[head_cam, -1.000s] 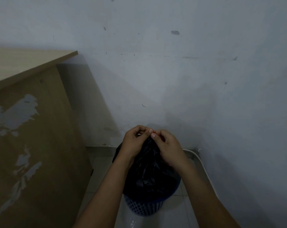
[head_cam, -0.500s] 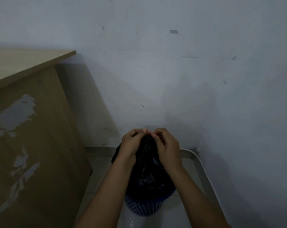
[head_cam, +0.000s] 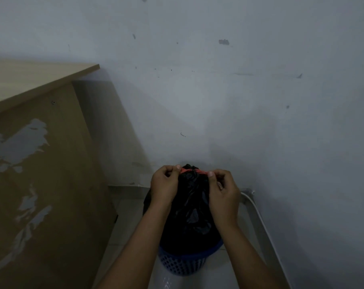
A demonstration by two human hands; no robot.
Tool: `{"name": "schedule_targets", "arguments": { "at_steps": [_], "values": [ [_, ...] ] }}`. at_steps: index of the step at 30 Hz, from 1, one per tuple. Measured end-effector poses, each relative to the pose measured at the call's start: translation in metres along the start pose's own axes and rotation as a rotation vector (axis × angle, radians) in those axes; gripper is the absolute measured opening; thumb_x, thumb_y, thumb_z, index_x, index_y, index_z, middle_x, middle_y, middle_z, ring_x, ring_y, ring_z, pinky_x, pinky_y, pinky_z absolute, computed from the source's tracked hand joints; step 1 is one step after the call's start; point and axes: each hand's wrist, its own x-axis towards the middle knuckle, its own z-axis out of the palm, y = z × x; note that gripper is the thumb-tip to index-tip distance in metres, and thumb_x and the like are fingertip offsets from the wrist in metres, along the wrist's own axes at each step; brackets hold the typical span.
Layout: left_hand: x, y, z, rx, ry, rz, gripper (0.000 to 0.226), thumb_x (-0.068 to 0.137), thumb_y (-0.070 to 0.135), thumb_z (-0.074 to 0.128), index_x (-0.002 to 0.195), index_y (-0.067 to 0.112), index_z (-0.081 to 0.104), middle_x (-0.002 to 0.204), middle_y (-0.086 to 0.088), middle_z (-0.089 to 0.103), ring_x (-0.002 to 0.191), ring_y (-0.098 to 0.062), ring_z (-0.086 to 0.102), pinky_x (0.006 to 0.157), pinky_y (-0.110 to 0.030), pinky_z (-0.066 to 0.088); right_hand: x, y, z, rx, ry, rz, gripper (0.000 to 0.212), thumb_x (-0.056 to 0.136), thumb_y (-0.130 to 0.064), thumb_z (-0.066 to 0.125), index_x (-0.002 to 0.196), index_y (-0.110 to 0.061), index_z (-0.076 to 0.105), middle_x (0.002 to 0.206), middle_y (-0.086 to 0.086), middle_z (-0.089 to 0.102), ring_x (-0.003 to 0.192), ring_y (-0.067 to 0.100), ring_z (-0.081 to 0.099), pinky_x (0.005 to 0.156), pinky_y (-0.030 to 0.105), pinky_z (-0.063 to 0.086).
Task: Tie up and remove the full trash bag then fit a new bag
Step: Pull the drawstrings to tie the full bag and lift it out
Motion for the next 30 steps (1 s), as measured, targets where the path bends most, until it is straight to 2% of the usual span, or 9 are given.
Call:
{"name": "schedule_targets", "arguments": {
  "at_steps": [3,6,10,13,16,18,21,25,30],
  "values": [
    [-0.001,0.012,-0.004,0.011,-0.12,0.048,0.02,0.1,0.037,0.068,0.086,0.023,0.071,0.091,0.007,0.075,0.084,-0.009,0.07,0.07,-0.018,0.05,0.001,-0.001,-0.003,0.059,-0.103,0.042,0.024,0.098,-0.053,0.073,0.116,-0.039,0.067,0.117,-0.015,0.072,0.108,0.005,0.07,0.09,0.039,0.061],
    [-0.001,0.023,-0.011,0.015,-0.198,0.06,0.02,0.1,0.037,0.068,0.089,0.021,0.072,0.099,0.009,0.074,0.089,-0.004,0.071,0.075,-0.018,0.053,-0.002,0.004,0.0,-0.021,-0.371,0.211,0.1,0.066,-0.077,0.088,0.151,-0.056,0.039,0.152,-0.022,0.049,0.133,0.002,0.056,0.104,0.032,0.054],
    [-0.006,0.031,-0.016,-0.061,-0.367,0.039,0.019,0.099,0.032,0.071,0.091,0.015,0.075,0.091,0.001,0.078,0.087,-0.011,0.074,0.072,-0.02,0.055,-0.002,0.02,0.012,-0.002,-0.506,0.298,0.135,0.05,-0.071,0.1,0.16,-0.056,0.024,0.15,-0.029,0.052,0.133,-0.005,0.057,0.11,0.029,0.052],
    [-0.007,0.035,-0.018,-0.019,-0.426,0.111,0.017,0.099,0.03,0.072,0.09,0.016,0.075,0.092,-0.005,0.076,0.088,-0.015,0.074,0.077,-0.026,0.055,0.004,0.024,0.022,0.145,-0.457,0.321,0.121,0.051,-0.063,0.103,0.155,-0.043,0.044,0.137,-0.023,0.069,0.124,0.0,0.067,0.103,0.03,0.058],
    [-0.003,0.036,-0.02,0.132,-0.351,0.21,0.016,0.095,0.036,0.075,0.085,0.024,0.075,0.11,-0.017,0.065,0.101,-0.025,0.069,0.086,-0.034,0.055,0.012,0.015,0.029,0.165,-0.39,0.243,0.064,0.059,-0.059,0.101,0.114,-0.04,0.075,0.111,-0.003,0.08,0.101,0.014,0.078,0.081,0.032,0.062],
    [-0.002,0.035,-0.025,0.309,-0.235,0.255,0.022,0.085,0.062,0.074,0.088,0.04,0.073,0.118,0.0,0.053,0.118,-0.02,0.058,0.103,-0.035,0.048,0.017,0.011,0.03,0.179,-0.268,0.224,0.043,0.065,-0.049,0.101,0.096,-0.038,0.073,0.106,0.011,0.075,0.093,0.021,0.078,0.074,0.032,0.062],
    [0.0,0.03,-0.044,0.383,-0.283,0.245,0.048,0.078,0.084,0.06,0.112,0.051,0.065,0.133,0.014,0.048,0.132,-0.011,0.047,0.115,-0.036,0.038,0.025,0.003,0.027,0.359,-0.152,0.309,0.035,0.075,-0.025,0.091,0.109,-0.031,0.081,0.114,0.008,0.079,0.105,0.022,0.077,0.079,0.023,0.061],
    [-0.007,0.005,-0.051,0.341,-0.606,0.226,0.03,0.099,0.052,0.064,0.128,0.043,0.063,0.133,0.022,0.063,0.122,0.01,0.058,0.114,-0.03,0.045,0.035,-0.012,0.027,0.543,-0.197,0.401,0.015,0.085,-0.021,0.074,0.093,-0.022,0.086,0.11,0.014,0.082,0.1,0.033,0.079,0.088,0.041,0.065],
    [-0.028,-0.018,-0.022,0.318,-0.64,0.225,0.039,0.104,0.033,0.061,0.141,0.046,0.057,0.143,0.015,0.061,0.135,-0.014,0.056,0.114,-0.038,0.045,0.03,-0.016,0.041,0.46,-0.144,0.46,0.028,0.082,-0.028,0.076,0.072,-0.003,0.066,0.068,0.014,0.071,0.062,0.031,0.069,0.067,0.036,0.056]
  ]
}}
